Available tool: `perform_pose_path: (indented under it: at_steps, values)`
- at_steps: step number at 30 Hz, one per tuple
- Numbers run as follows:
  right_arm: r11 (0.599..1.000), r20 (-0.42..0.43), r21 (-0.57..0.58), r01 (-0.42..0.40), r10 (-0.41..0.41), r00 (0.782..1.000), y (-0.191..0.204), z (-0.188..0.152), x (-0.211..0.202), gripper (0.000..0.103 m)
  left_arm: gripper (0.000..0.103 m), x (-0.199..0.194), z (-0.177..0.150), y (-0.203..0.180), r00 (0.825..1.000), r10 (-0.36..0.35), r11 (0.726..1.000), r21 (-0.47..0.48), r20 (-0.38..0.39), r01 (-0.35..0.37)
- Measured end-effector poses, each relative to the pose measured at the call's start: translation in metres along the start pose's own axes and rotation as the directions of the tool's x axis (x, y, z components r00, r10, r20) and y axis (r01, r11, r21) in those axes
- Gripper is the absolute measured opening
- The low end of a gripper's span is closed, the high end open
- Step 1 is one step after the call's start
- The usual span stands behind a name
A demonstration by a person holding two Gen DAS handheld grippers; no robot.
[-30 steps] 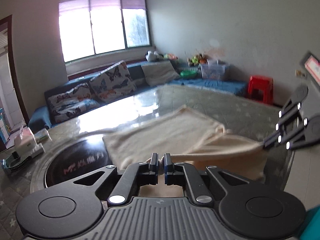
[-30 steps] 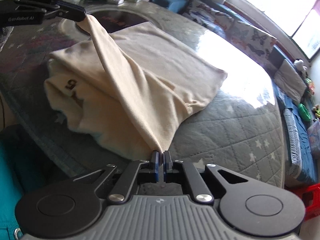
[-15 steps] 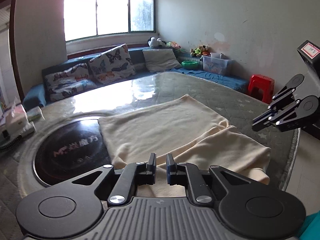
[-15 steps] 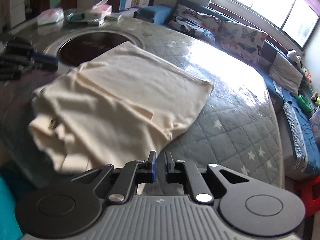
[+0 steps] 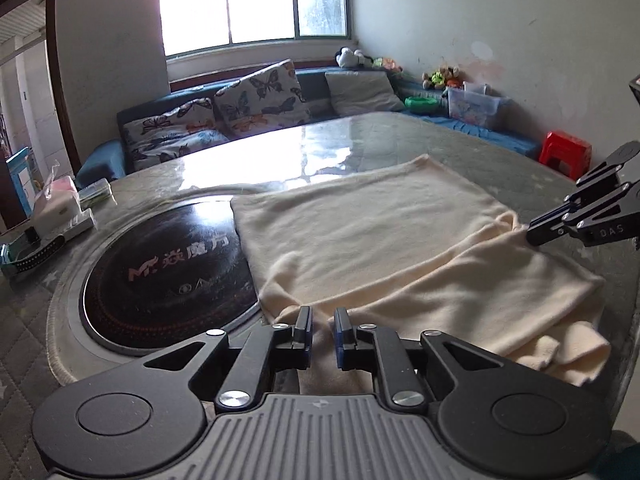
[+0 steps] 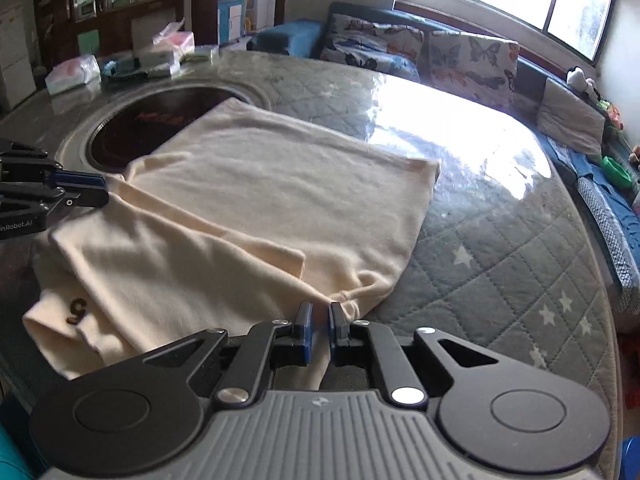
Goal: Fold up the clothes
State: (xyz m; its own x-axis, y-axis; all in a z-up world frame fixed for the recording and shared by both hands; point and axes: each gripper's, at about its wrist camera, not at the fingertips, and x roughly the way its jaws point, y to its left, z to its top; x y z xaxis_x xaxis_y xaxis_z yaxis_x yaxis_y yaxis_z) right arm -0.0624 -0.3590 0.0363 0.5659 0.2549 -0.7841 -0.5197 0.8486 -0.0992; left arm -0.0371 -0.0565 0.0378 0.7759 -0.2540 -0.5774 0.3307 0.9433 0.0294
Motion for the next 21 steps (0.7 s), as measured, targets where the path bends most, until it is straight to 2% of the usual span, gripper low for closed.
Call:
perform_pose_path:
  at_steps: [2,6,10,17,21]
  values:
    - [1.000,0.007,0.007,-0.003,0.003,1.000,0.000,0.000,0.000,0.007,0.014,0.000,0.002,-0.005,1.000,-0.030,0.999,0.010,0.002,0.030]
    - [1.000,0.011,0.017,-0.004,0.004,1.000,-0.001,0.000,0.002,0.007,0.014,0.012,-0.007,-0.013,0.999,-0.012,0.996,0.089,-0.050,0.016]
    - [1.000,0.026,0.003,-0.002,0.002,1.000,0.003,0.002,-0.004,0.007,0.014,0.002,-0.006,-0.012,0.999,-0.011,0.995,0.101,-0.035,0.015]
    - [0.994,0.056,-0.072,-0.085,0.089,0.994,0.030,0.017,-0.004,0.009,0.015,-0.013,-0.005,-0.027,0.998,-0.065,0.989,0.137,0.008,0.064]
    - [0.984,0.050,-0.111,-0.142,0.148,0.988,0.048,0.023,0.007,0.012,0.015,-0.009,-0.014,-0.033,0.997,-0.071,0.982,0.172,-0.027,0.075]
